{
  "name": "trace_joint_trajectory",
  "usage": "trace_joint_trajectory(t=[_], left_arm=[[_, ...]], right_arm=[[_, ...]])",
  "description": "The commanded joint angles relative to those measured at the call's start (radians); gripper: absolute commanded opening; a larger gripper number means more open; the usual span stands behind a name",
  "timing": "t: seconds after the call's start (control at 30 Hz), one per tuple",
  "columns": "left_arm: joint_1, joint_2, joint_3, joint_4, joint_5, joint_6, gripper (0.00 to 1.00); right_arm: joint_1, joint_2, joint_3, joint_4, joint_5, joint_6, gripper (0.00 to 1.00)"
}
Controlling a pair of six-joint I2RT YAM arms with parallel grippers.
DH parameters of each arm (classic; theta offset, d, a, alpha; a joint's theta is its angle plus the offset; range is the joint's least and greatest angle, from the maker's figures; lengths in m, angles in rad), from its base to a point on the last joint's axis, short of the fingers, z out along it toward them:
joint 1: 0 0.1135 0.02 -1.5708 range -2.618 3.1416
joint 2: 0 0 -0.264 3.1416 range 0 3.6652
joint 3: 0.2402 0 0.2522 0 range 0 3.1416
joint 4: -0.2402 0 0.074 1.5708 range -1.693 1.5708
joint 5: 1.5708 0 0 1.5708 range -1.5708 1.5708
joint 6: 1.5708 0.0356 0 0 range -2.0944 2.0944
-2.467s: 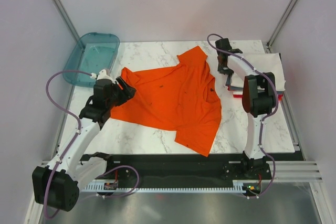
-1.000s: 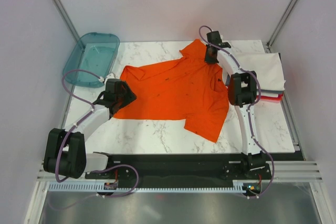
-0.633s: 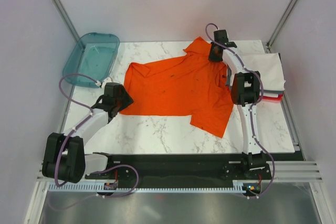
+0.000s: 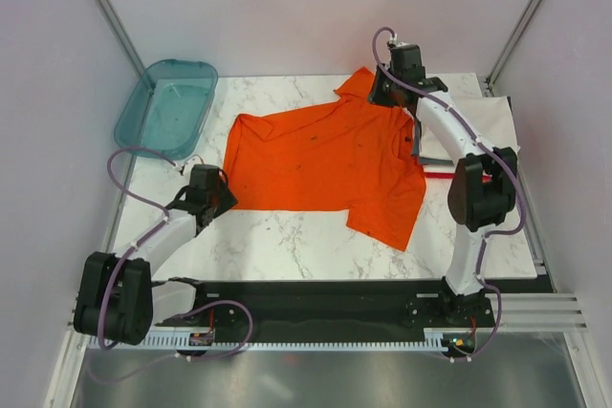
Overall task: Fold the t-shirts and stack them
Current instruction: Flatten the tshirt out
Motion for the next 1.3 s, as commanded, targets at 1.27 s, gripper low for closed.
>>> trace_joint_trajectory(t=[1.27], left_arm=[[0.07, 0.182, -0.016, -0.009, -0.055, -0.363, 0.18]], right_arm=[[0.105, -0.982, -1.205, 0.224, 0.09, 0.244, 0.36]])
